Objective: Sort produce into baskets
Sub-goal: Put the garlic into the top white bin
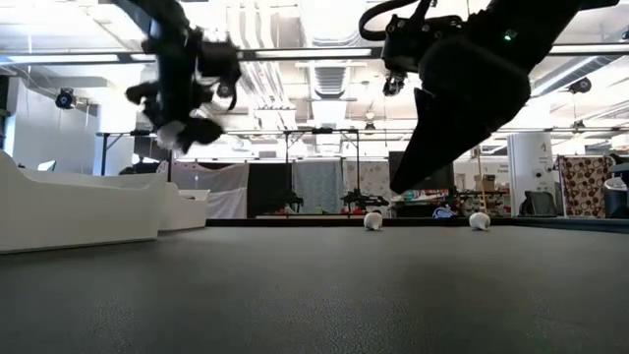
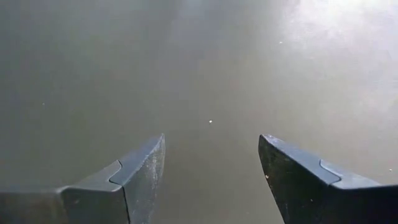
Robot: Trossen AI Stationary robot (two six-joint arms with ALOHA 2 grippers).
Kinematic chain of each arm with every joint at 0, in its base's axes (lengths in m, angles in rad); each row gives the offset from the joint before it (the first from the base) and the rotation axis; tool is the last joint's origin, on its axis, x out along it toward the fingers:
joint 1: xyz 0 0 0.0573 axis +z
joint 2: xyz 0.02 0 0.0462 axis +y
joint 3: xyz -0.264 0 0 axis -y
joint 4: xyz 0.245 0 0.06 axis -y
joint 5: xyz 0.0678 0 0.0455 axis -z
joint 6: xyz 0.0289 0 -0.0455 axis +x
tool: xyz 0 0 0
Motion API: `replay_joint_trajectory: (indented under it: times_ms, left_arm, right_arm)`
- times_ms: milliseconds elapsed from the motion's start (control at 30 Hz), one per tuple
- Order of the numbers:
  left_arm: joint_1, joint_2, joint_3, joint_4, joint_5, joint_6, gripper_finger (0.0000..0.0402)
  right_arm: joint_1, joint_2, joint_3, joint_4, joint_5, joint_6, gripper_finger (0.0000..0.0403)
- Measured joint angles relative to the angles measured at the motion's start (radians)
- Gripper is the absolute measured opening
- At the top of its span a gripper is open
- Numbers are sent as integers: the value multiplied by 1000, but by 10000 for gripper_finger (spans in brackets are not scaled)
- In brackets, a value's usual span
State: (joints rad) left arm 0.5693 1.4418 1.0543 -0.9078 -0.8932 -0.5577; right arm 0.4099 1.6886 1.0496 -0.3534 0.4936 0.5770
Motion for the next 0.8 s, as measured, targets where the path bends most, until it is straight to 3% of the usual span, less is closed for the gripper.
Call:
replay_joint_trajectory:
  times_ms: [233, 600, 800]
  left_arm:
    - [167, 92, -83, 149, 88, 28, 202]
    - [179, 265, -133, 235, 92, 57, 242]
    - [179, 285, -131, 166, 84, 73, 259]
  right_arm:
    - [-3, 0, 0, 8, 3, -12, 250]
    - [-2, 0, 0, 8, 0, -1, 255]
    - [-2, 0, 0, -8, -7, -1, 252]
